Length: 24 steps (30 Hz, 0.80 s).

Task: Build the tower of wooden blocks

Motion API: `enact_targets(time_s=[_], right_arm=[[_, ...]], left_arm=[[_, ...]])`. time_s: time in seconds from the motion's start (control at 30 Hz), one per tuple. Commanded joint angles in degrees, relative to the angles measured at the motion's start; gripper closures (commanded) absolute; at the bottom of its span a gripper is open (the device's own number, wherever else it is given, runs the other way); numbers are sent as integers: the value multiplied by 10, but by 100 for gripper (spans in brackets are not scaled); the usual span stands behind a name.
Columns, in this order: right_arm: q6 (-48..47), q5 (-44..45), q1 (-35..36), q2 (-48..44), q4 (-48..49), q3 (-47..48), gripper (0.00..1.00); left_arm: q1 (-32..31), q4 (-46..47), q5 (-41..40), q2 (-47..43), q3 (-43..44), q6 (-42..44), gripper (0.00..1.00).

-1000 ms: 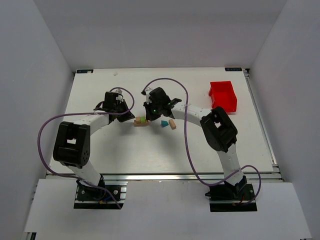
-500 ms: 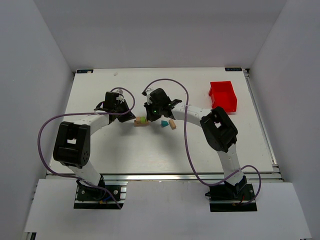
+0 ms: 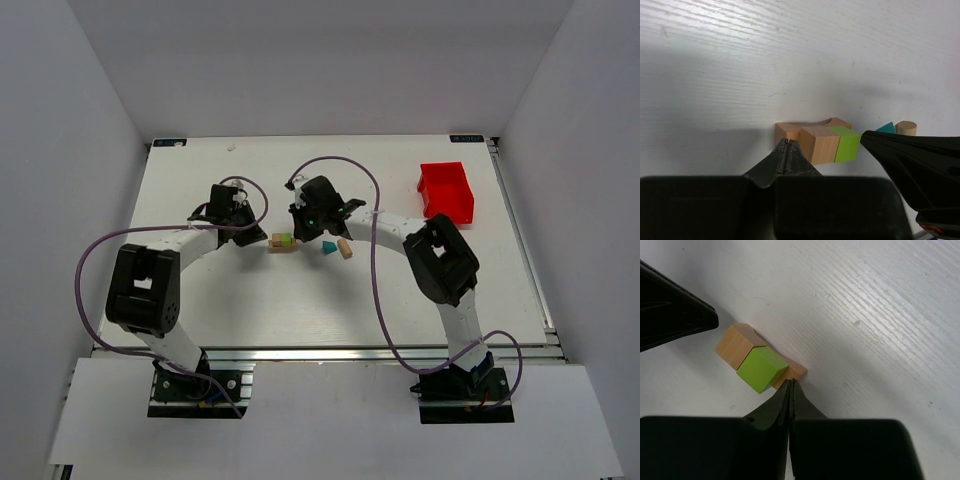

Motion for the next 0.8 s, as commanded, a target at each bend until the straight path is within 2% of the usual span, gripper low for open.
enact_targets(time_s=[0.0,0.07,0.1,0.17,0.2,0.23,0.3,0.33,0.47,0.57,0.6,0.63,0.77], right_arm=[[-3,33,-3,-46,9,0,98],[-10,48,-5,-64,0,-1,90],[-13,63,-9,-71,-4,-4,83],[-18,105,-12,-100,-12,-24,79],[-18,117,-17,-123,-14,-35,74],[-17,128,-20,-134,-15,-64,70],[-19,151,-31,-167,-17,-97,59],[-31,150,-35,-176,-16,-132,56],[-80,94,-61,-195,-26,-185,40],[-102,71,-68,-186,-29,-193,38],[-102,70,-70,-175,-29,-191,34],[-105,70,-71,-168,-29,-186,33],[-125,70,-79,-129,-54,-129,31]], left_arm=[[2,-36,-47,-52,31,-9,95],[6,-50,-78,-72,37,-19,85],[7,-67,-88,-97,39,-23,65],[8,-88,-141,-129,38,-41,51],[8,-104,-156,-164,37,-48,21],[8,-113,-167,-180,32,-62,2],[7,-124,-177,-227,29,-72,2],[7,-124,-174,-238,28,-72,2],[-1,-154,-162,-268,40,-72,2],[-1,-159,-149,-274,39,-66,2],[-1,-157,-141,-275,38,-62,2],[-1,-157,-138,-275,37,-60,2],[-1,-150,-126,-273,30,-53,2]])
